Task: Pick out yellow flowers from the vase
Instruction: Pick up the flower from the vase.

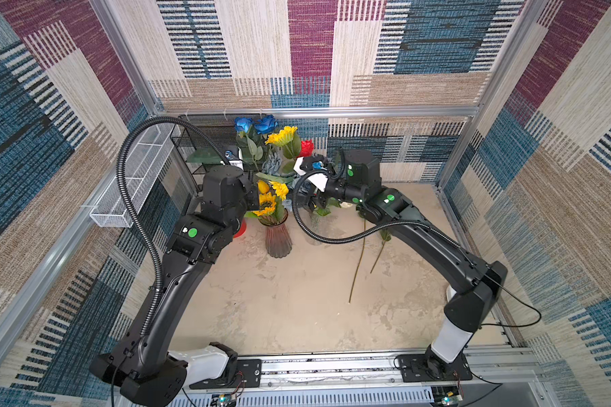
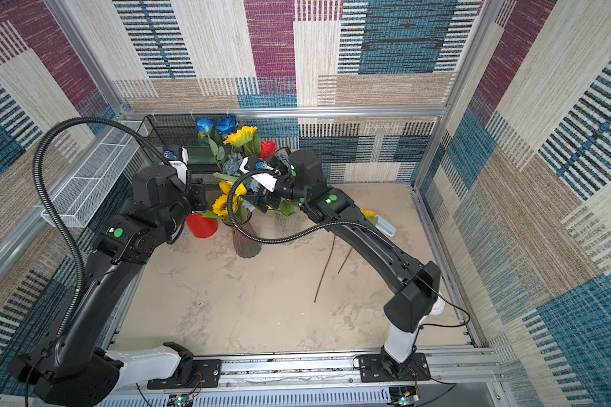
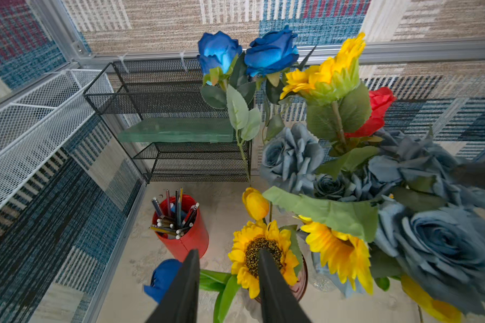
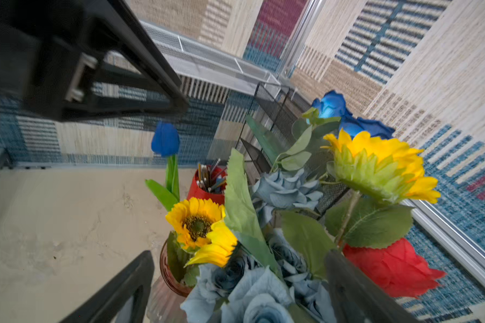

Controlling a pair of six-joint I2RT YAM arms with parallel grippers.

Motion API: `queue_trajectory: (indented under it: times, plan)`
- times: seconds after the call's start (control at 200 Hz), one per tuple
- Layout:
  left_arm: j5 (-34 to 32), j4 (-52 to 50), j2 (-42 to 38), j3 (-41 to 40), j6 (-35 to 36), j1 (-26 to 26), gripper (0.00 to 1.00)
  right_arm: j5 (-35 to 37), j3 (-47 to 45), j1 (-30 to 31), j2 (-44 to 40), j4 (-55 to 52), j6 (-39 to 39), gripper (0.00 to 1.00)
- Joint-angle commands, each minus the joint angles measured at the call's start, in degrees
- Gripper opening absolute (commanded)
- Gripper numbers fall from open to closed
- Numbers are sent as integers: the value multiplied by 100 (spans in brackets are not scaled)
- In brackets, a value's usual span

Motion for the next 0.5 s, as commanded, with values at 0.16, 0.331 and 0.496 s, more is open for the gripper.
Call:
queue_trajectory:
  times: [0.16,0.331,0.496]
  plan:
    - [-767,35,-485,-433,-760,316,35,1538,1892,633,1273,-1342,-282,98]
    - [-685,69,-622,-597,-734,401,36,2505,2111,947,1583,-1041,-110,93]
    - [-553,103,-568,-614,-768,432,36,3105,2180,1172,1682,-920,-224,81]
